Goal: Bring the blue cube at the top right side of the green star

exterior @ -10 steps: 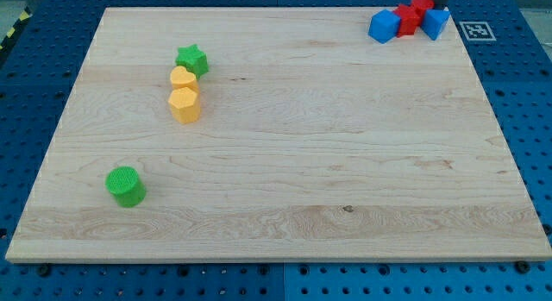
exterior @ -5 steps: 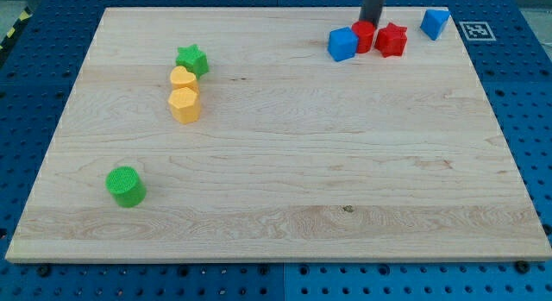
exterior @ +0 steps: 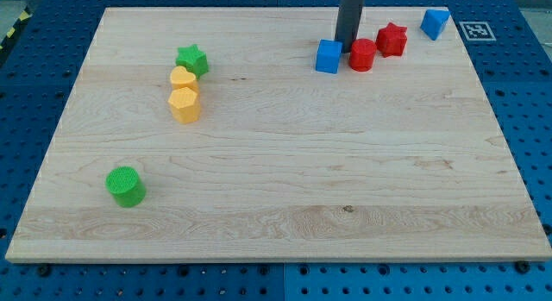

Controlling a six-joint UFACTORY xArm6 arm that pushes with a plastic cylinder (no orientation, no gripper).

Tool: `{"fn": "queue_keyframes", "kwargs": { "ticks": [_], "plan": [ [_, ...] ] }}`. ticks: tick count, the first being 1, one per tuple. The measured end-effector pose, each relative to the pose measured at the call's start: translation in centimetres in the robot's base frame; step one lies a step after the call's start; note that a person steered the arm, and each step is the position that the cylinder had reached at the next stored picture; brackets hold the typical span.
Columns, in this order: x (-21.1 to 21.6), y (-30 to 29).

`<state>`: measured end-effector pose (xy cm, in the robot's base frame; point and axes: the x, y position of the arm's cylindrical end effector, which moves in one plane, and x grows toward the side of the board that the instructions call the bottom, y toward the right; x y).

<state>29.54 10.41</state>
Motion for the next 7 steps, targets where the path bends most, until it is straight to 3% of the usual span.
{"fn": "queue_keyframes", "kwargs": {
  "ticks": [3,5,7],
  "plan": [
    [4.5,-0.2],
    [7.5,-4.7],
    [7.2,-8.4]
  ]
}}
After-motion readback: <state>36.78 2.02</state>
